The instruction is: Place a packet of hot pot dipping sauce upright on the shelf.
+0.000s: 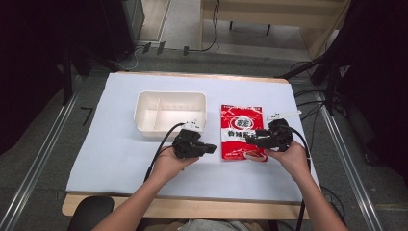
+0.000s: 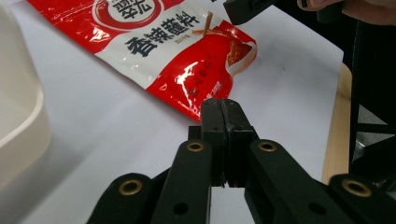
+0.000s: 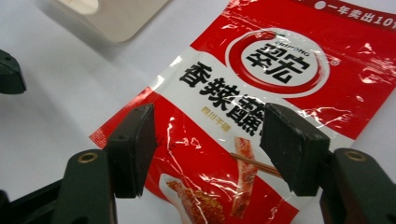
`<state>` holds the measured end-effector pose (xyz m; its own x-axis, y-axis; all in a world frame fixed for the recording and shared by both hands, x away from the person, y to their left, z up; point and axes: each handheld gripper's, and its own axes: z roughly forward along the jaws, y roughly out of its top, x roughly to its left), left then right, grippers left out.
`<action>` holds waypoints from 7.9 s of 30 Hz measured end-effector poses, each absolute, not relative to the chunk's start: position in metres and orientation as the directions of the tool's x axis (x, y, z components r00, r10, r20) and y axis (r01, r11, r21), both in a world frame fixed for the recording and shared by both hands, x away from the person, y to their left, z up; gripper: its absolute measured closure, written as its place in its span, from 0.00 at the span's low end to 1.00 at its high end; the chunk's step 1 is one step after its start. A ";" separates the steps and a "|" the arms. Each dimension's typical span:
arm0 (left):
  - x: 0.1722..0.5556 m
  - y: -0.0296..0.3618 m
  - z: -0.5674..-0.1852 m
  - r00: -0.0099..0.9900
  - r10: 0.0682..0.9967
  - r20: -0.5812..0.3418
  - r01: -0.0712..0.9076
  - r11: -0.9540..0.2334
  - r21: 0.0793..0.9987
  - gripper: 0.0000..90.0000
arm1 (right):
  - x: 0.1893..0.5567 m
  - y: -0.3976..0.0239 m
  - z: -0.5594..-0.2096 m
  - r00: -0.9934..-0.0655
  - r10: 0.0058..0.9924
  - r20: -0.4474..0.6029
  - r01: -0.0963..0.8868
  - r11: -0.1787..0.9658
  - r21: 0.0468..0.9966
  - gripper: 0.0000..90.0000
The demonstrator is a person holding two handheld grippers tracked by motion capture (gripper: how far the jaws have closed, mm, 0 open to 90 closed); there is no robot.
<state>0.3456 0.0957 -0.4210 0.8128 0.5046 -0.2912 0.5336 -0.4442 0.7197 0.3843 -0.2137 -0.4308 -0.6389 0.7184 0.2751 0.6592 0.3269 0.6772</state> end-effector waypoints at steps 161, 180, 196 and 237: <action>0.325 0.180 -0.406 0.822 0.502 -0.269 0.505 -0.424 0.752 0.38 | 0.421 -0.165 -0.268 -0.690 0.680 0.248 0.564 0.290 0.773 1.00; 0.325 0.186 -0.406 0.812 0.510 -0.284 0.519 -0.408 0.751 0.38 | 0.445 -0.124 -0.235 -0.715 0.656 0.241 0.548 0.313 0.776 1.00; 0.328 0.194 -0.408 0.801 0.525 -0.288 0.529 -0.393 0.752 0.40 | 0.466 -0.086 -0.225 -0.735 0.635 0.237 0.535 0.329 0.778 1.00; 0.321 0.220 -0.406 0.766 0.559 -0.319 0.563 -0.341 0.753 0.40 | 0.507 0.050 -0.268 -0.779 0.566 0.269 0.539 0.387 0.749 1.00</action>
